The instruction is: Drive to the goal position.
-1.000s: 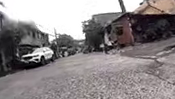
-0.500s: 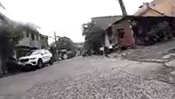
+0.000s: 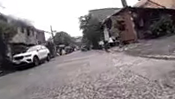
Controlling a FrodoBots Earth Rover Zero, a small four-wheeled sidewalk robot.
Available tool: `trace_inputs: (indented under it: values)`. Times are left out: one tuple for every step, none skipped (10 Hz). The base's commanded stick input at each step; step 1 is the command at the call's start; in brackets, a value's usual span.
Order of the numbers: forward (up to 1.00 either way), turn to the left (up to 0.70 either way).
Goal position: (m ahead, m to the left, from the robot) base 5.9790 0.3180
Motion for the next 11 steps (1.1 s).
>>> trace_inputs:
  values:
    - [1.00,0.27]
    - [1.00,0.27]
    - [1.00,0.27]
    - [1.00,0.20]
    - [1.00,0.00]
    - [1.00,0.00]
    - [1.00,0.00]
    - [1.00,0.00]
    - [1.00,0.00]
    - [1.00,0.00]
    - [1.00,0.00]
